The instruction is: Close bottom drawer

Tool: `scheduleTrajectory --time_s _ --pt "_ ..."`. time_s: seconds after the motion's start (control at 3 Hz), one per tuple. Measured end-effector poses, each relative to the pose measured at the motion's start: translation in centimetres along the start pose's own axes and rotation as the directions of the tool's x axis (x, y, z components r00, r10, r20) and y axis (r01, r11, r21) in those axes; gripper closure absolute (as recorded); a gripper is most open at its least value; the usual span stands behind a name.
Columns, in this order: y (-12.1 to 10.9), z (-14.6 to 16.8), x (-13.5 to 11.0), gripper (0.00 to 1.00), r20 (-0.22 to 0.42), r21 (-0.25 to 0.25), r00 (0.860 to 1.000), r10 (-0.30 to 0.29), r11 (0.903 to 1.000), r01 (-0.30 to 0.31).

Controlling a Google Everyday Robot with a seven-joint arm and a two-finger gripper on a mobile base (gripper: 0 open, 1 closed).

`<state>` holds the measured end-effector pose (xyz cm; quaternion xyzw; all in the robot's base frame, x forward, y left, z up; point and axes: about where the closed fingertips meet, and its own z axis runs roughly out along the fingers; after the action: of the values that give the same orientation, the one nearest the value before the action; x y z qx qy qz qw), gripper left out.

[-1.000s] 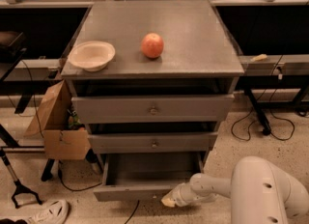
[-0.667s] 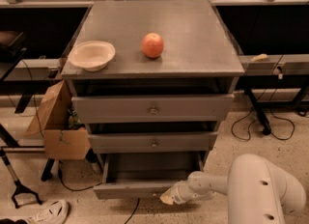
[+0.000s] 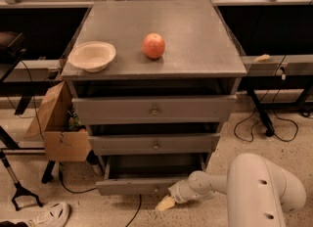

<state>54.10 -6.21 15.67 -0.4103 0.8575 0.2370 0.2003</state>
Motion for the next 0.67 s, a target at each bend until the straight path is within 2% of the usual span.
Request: scheduleTrajectory --time_s 0.33,0.67 --pt "-0.08 -0.04 -0.15 0.0 0.001 0.008 1.0 0.0 1.0 0.0" --pt "-0.42 -0.12 -0.46 0.08 0.004 0.017 1.0 0.0 0.9999 0.0"
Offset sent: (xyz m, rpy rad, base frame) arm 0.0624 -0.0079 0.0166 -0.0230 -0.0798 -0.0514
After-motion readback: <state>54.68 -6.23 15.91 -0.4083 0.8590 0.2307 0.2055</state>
